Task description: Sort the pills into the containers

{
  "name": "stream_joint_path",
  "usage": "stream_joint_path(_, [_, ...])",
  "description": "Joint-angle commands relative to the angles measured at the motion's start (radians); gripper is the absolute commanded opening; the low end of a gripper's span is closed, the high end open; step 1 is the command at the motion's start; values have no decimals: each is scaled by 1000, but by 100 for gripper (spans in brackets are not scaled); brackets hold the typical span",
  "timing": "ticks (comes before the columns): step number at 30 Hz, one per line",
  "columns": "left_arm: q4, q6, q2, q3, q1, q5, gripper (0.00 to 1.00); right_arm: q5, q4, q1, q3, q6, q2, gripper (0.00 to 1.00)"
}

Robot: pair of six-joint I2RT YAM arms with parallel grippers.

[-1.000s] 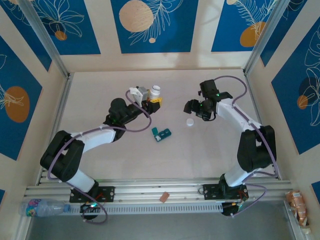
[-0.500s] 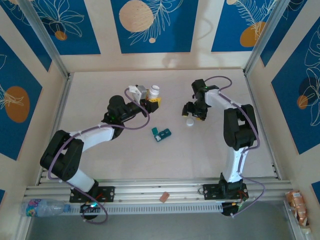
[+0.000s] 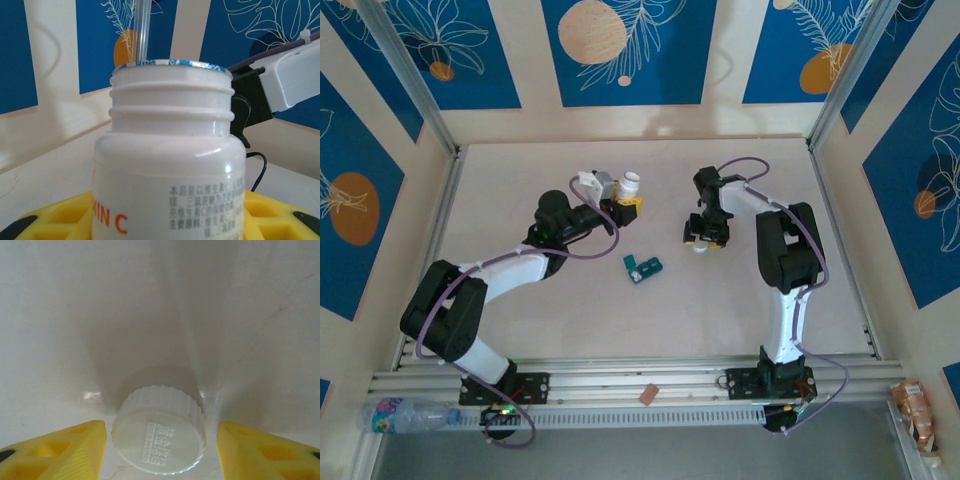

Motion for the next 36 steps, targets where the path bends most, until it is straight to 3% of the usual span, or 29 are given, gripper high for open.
stream_joint_path(1, [3,-12,-11,21,16,24,0,21,-21,9,17,-18,21,57])
stream_joint_path(13, [1,-18,-11,8,19,32,0,23,-27,11,42,-27,39,54])
stream_joint_path(20, [6,-19,-15,-12,27,38,0,9,-35,18,50,-32,26,34])
stream_joint_path(27, [23,-7,-18,-31,33,51,0,-28,-71,31,65,-21,-91,33])
stream_joint_path(36, [122,-8,39,-55,43,75,0,-148,-194,63,246,-26,-198,33])
